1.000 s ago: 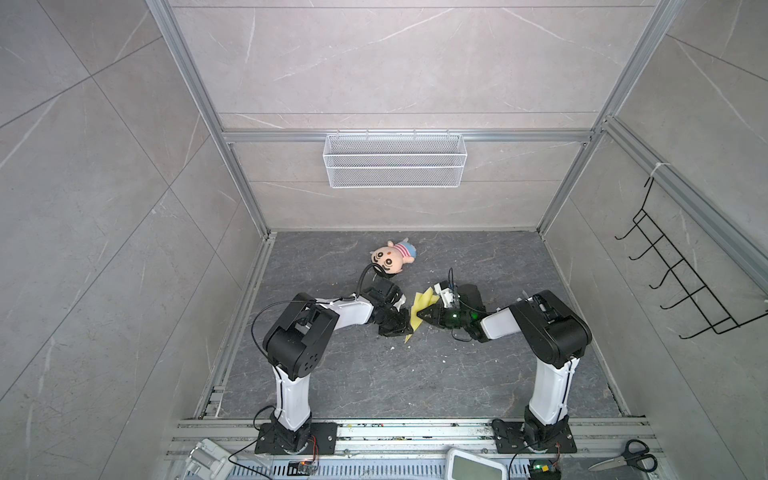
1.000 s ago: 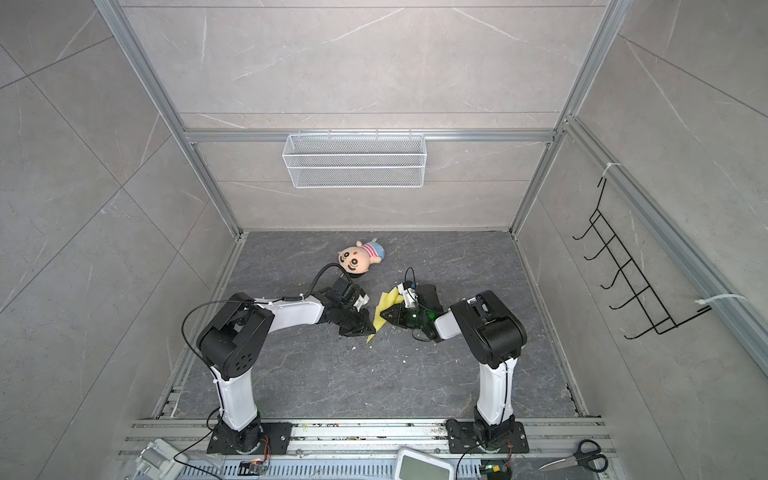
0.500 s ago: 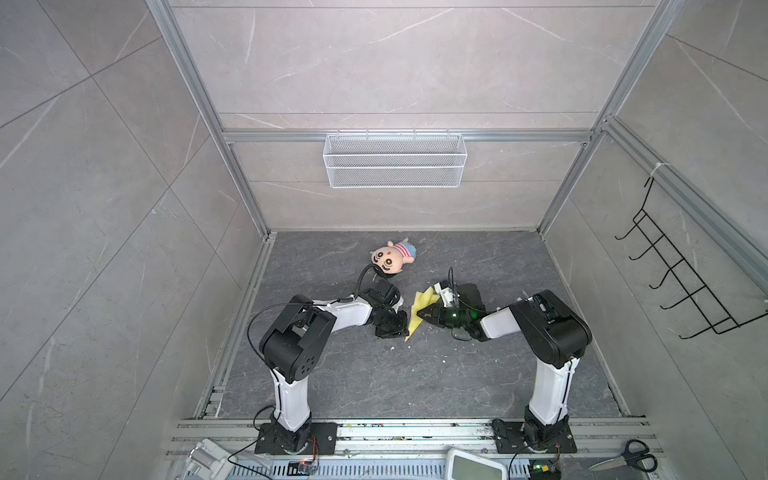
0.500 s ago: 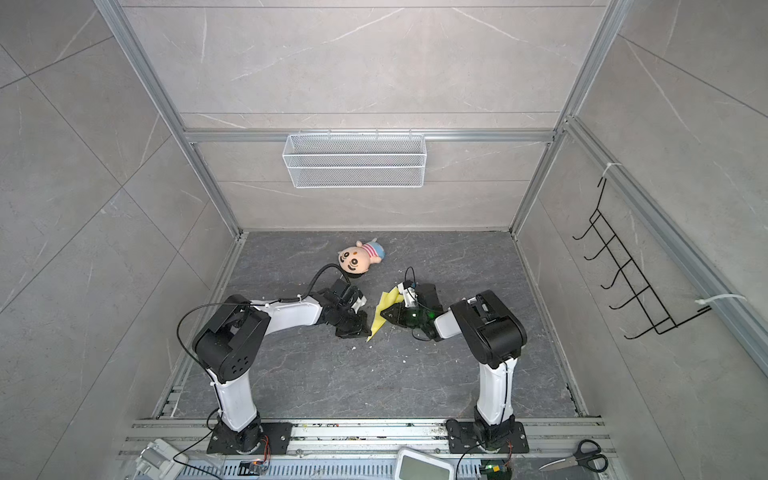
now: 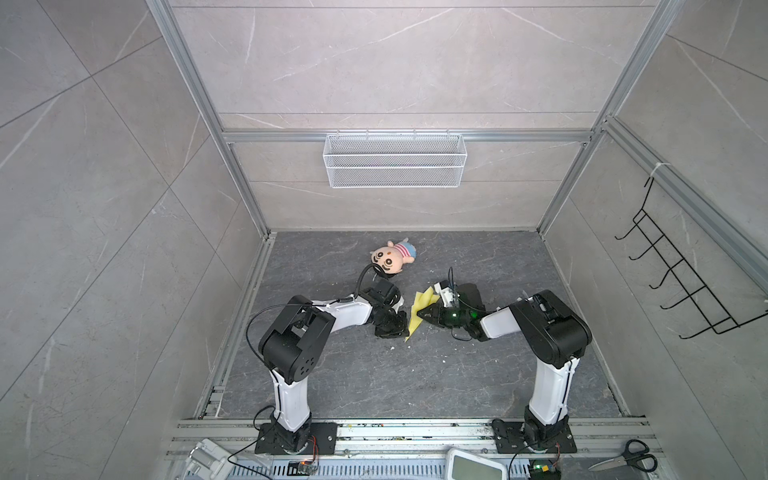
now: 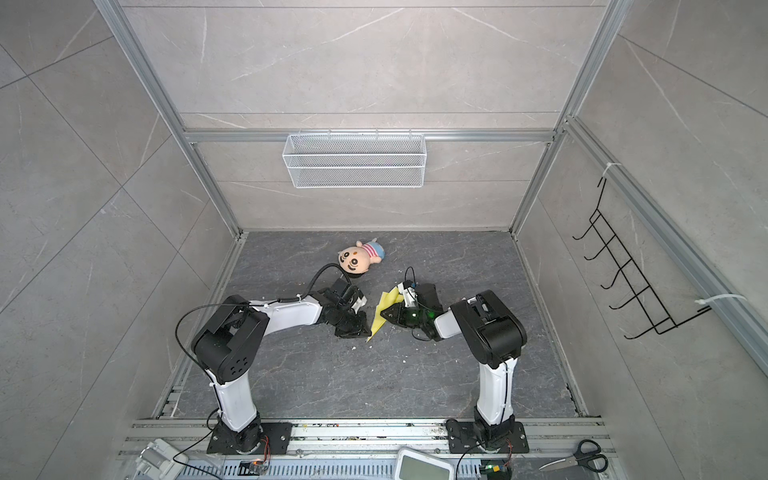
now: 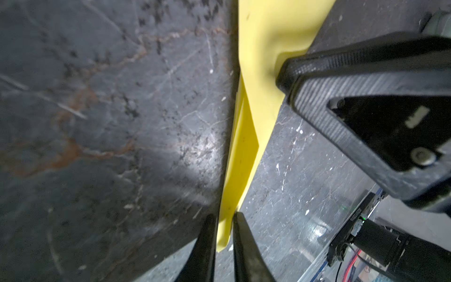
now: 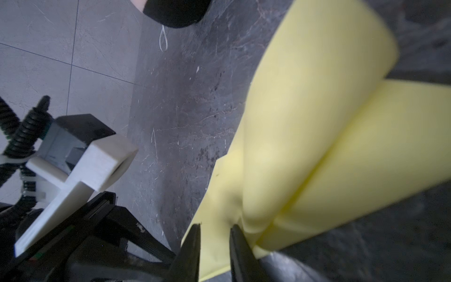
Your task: Fold a paper plane with a square sheet of paper (pick it up from the middle)
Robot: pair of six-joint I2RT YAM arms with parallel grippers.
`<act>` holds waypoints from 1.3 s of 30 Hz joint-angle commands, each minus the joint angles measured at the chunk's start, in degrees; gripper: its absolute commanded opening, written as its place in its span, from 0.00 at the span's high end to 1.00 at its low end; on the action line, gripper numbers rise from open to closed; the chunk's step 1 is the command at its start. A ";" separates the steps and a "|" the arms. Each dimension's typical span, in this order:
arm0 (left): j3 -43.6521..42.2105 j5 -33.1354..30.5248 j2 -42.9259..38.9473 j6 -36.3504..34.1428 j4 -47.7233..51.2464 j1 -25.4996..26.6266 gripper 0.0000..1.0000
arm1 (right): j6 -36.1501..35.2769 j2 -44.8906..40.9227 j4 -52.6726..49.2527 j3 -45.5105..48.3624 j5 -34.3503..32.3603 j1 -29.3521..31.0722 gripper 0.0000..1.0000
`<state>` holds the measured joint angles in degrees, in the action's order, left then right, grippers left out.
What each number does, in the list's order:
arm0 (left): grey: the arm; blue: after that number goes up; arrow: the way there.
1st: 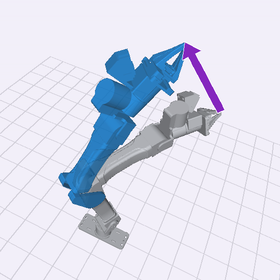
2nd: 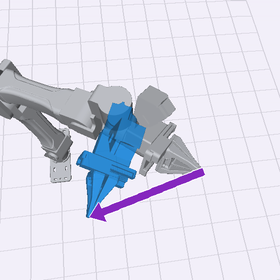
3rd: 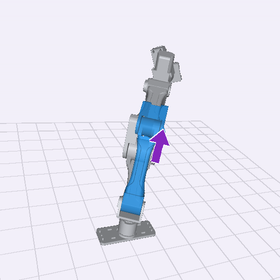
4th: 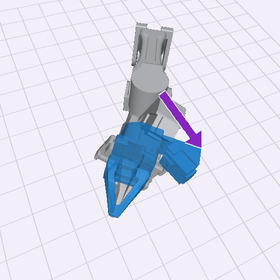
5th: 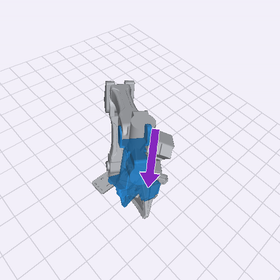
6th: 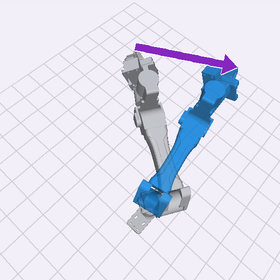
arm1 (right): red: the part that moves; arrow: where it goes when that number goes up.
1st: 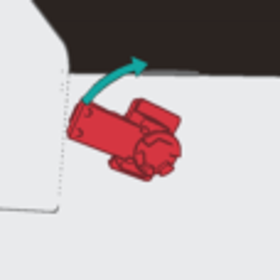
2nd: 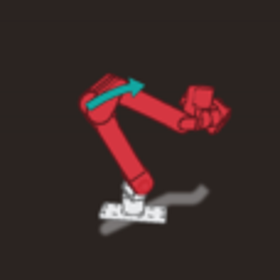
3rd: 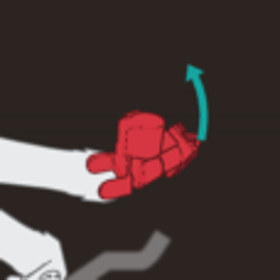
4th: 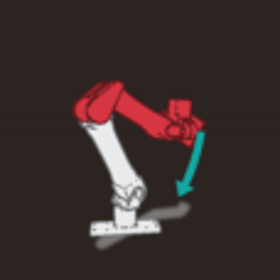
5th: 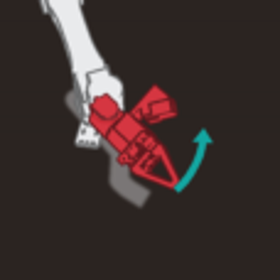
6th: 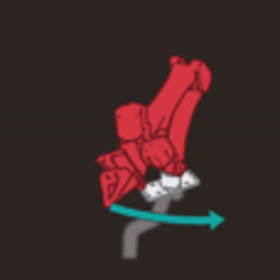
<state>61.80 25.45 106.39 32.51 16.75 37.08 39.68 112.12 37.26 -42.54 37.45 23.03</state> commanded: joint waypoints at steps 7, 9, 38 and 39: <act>0.64 1.81 -5.18 4.60 -5.58 -0.37 0.81 | 0.01 1.26 -6.76 0.47 -5.46 -0.04 0.74; 1.07 4.08 -3.91 5.54 -7.62 -0.13 0.85 | -0.03 1.35 -6.82 0.44 -5.46 -0.08 0.74; 6.05 -1.06 5.50 1.41 0.47 0.54 0.94 | 0.24 1.44 -7.02 0.97 -5.81 -0.09 0.74; 5.98 -1.09 5.58 1.40 0.47 0.53 0.94 | 0.22 1.44 -7.02 0.97 -5.76 -0.05 0.74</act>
<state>66.52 25.43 110.74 35.27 15.29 37.41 39.70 112.12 36.91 -42.76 37.06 23.03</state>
